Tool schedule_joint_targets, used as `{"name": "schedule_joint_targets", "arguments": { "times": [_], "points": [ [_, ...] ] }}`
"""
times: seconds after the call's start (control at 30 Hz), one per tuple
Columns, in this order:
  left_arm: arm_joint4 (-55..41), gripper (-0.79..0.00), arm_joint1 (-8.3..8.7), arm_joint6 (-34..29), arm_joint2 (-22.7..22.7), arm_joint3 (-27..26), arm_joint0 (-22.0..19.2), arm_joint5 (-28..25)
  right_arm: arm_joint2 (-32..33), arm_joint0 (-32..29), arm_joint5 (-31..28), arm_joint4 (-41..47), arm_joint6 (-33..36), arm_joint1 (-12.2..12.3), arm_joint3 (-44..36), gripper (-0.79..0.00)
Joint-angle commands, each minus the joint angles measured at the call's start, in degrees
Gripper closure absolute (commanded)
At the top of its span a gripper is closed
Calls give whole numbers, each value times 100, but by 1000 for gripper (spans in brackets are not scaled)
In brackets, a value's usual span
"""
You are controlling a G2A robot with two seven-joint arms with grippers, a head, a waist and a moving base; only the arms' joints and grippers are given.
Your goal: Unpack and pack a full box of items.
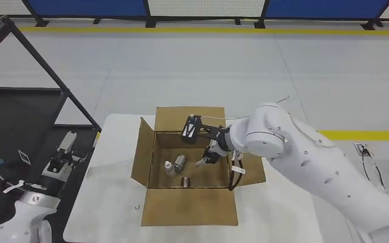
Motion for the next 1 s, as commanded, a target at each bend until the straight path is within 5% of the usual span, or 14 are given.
{"name": "schedule_joint_targets", "arguments": {
  "times": [0.0, 0.27, 0.73, 0.97],
  "points": [
    [22, -785, 4, 10, 20, 28, 23, -2, -39, -109, -13, -12, -143, -8, 92, -785],
    [-213, -785, 109, -580, -352, 329, 283, -212, -681, 80, -958, -520, -1455, -569, 1330, -785],
    [-643, -785, 181, -930, -488, 178, 1106, -794, -1846, 425, -1665, -1016, -3119, -2633, 4290, -785],
    [-595, -785, 213, -754, -368, 129, 1177, -823, -1913, 363, -1985, -1247, -3295, -3389, 5487, -785]
  ]
}}
